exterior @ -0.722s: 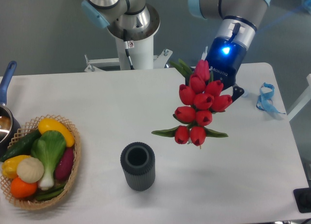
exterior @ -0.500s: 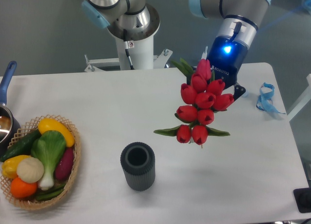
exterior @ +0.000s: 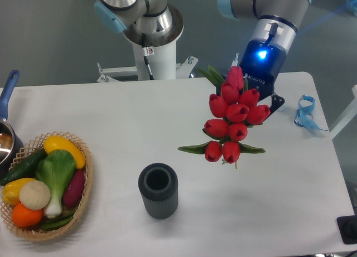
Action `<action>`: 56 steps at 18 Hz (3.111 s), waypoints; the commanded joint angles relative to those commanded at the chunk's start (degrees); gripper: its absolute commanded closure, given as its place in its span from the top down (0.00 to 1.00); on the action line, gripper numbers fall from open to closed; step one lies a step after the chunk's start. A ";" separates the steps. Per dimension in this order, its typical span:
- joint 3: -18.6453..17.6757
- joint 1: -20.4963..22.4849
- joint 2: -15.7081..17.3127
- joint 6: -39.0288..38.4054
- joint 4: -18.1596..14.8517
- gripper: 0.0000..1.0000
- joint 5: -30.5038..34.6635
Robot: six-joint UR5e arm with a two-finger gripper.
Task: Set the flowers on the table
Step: 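Hold the red tulip bunch by the stems in the gripper, raised above the table, then lower the held tulip bunch toward the table beside the black vase, then lay the tulips flat on the table and open the gripper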
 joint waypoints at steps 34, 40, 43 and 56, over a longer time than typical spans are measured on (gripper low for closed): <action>2.55 -12.92 -18.01 16.96 -0.18 0.41 61.53; 2.81 -12.92 -21.27 16.96 0.00 0.41 61.27; 2.46 -13.01 -21.88 16.88 0.00 0.45 61.18; -3.25 -12.92 -12.66 23.20 -0.70 1.00 60.74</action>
